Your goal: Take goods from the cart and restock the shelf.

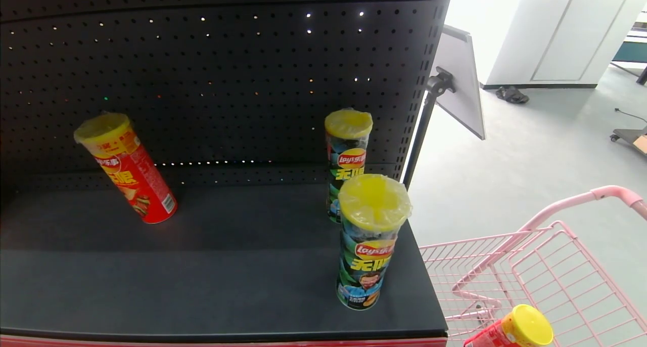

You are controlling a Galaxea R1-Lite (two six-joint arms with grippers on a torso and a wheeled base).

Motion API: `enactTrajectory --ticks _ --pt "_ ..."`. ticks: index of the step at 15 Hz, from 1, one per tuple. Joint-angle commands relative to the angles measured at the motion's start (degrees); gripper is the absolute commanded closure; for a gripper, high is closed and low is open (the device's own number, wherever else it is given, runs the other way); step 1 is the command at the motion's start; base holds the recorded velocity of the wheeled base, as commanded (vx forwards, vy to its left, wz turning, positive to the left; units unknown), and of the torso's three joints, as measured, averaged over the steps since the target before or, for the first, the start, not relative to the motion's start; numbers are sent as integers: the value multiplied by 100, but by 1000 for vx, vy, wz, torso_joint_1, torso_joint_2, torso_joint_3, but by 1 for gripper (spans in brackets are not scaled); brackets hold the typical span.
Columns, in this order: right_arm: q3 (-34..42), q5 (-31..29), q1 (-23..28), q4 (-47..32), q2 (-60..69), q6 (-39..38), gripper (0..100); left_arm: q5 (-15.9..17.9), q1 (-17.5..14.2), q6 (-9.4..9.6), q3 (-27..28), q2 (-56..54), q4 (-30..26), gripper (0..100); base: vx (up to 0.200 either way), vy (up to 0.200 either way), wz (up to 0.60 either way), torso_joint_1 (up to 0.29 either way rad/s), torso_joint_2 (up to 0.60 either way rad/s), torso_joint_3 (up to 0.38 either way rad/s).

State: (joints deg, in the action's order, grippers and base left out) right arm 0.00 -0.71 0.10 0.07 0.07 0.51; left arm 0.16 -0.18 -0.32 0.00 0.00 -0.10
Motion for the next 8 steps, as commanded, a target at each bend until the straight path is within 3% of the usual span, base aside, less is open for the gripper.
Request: enactTrajectory --ticks 1,8 --pt "0 0 -1 1 -7 2 100 2 -8 -3 0 9 1 0 0 0 0 0 0 0" --pt "0 53 -19 1 -7 19 100 2 -8 -3 0 9 1 0 0 0 0 0 0 0"
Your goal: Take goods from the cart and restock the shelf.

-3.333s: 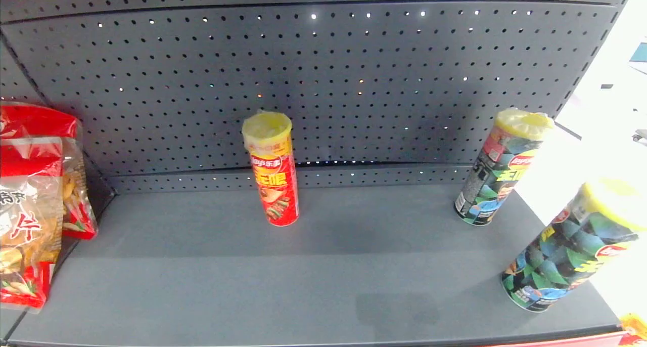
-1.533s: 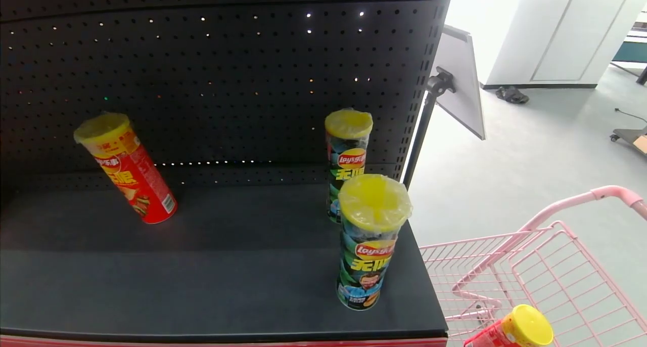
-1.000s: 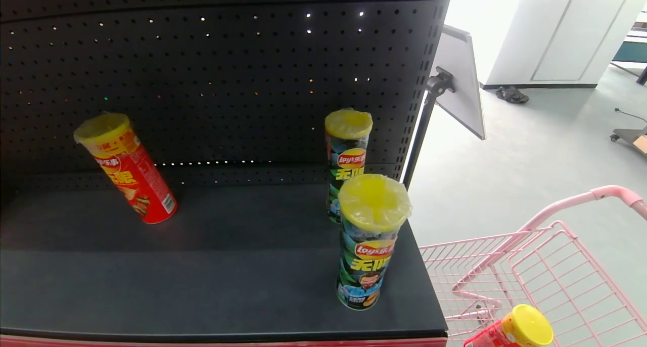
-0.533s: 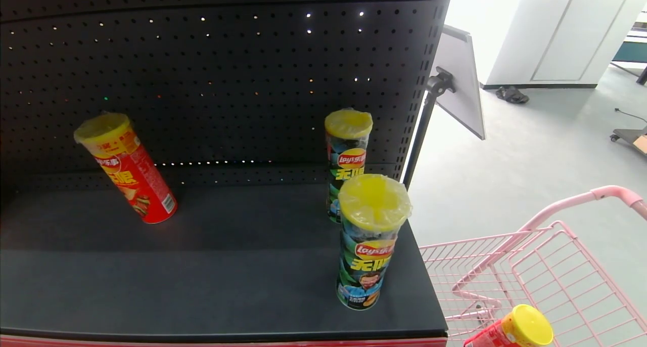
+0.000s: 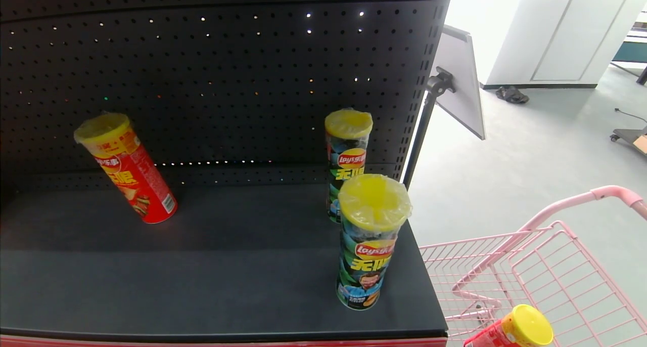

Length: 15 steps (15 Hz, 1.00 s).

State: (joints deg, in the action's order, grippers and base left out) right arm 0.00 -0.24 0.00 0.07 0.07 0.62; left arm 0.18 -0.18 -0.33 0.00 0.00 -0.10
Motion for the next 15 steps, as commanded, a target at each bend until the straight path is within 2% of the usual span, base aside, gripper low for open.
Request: enactTrajectory --ticks 1,3,4,15 --pt "0 7 0 1 -7 -9 100 -1 1 -2 0 9 1 0 0 0 0 0 0 0" --pt "0 16 -9 1 -7 17 100 -1 1 -2 0 9 1 0 0 0 0 0 0 0" --pt "0 -2 0 1 -7 8 0 -1 -8 -2 0 9 1 0 0 0 0 0 0 0" --pt "0 -2 0 1 -7 -9 0 -1 1 -2 0 9 1 0 0 0 0 0 0 0"
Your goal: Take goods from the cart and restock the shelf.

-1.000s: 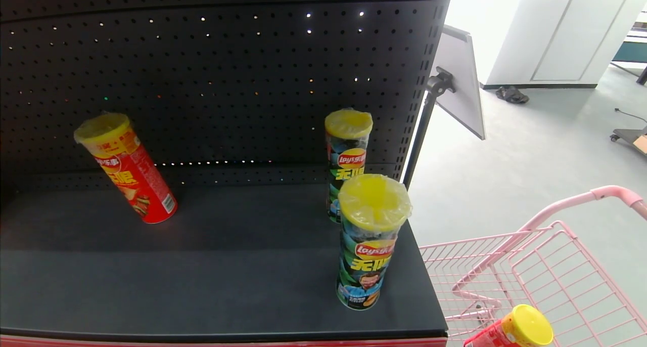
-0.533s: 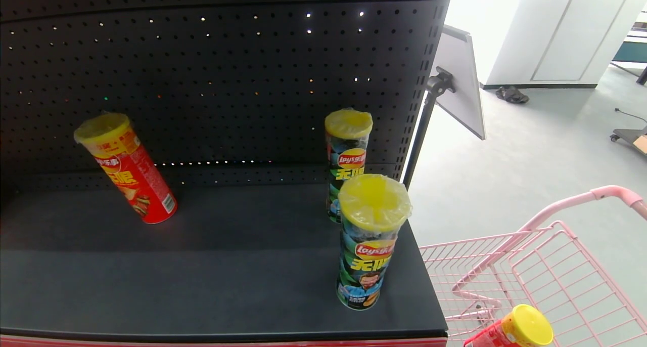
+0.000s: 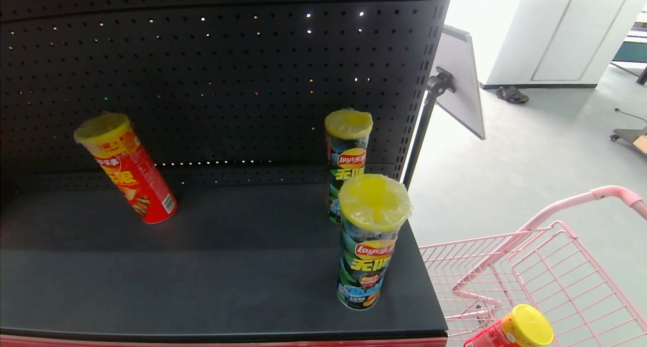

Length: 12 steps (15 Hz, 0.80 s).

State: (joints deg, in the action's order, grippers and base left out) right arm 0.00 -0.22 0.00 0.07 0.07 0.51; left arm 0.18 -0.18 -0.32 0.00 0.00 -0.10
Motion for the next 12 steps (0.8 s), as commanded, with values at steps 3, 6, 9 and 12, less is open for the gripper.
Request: enactTrajectory --ticks 3,6,9,12 --pt "0 4 0 1 -7 2 0 -1 1 -3 0 9 1 0 0 0 0 0 0 0" --pt "0 4 0 1 -7 -7 0 -1 -8 -3 0 9 1 0 0 0 0 -19 24 19" --pt "0 4 0 1 -7 -7 0 -1 1 -3 0 9 1 0 0 0 0 -137 315 165" --pt "0 4 0 1 -7 -7 0 -1 -8 -3 0 9 1 0 0 0 0 -144 347 191"
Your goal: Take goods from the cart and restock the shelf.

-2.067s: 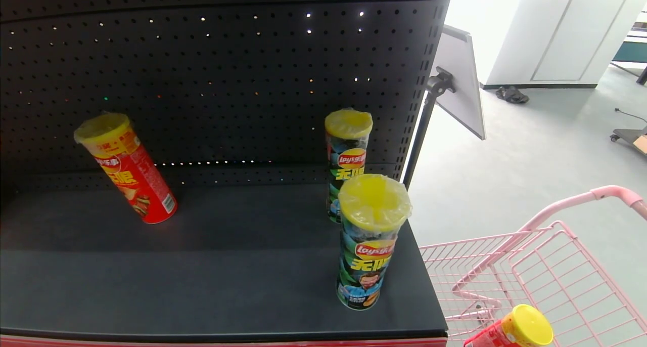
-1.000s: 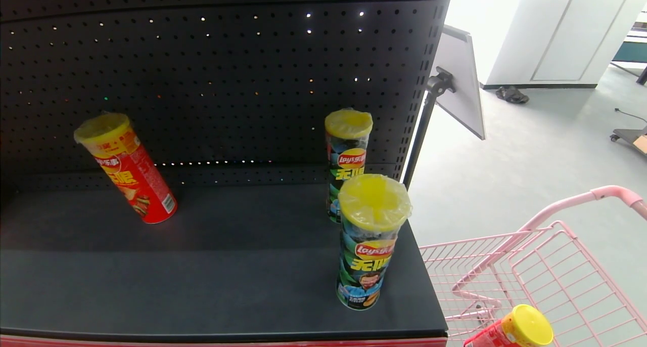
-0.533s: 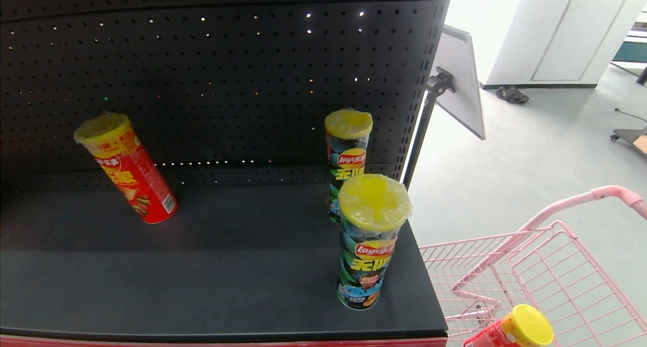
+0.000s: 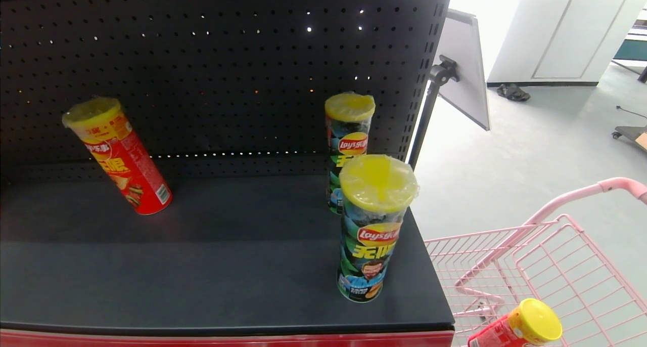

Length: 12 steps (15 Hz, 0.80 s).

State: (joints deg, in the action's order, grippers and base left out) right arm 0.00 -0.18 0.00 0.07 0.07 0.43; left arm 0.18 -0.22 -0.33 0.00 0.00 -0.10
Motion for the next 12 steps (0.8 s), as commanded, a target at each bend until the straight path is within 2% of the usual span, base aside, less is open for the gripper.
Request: enactTrajectory --ticks 1,12 --pt "0 1 0 1 -7 1 0 -1 -4 -2 0 9 1 0 0 0 0 -159 349 198" --pt "0 1 0 1 -7 1 0 -1 4 -2 0 9 1 0 0 0 0 -152 369 211"
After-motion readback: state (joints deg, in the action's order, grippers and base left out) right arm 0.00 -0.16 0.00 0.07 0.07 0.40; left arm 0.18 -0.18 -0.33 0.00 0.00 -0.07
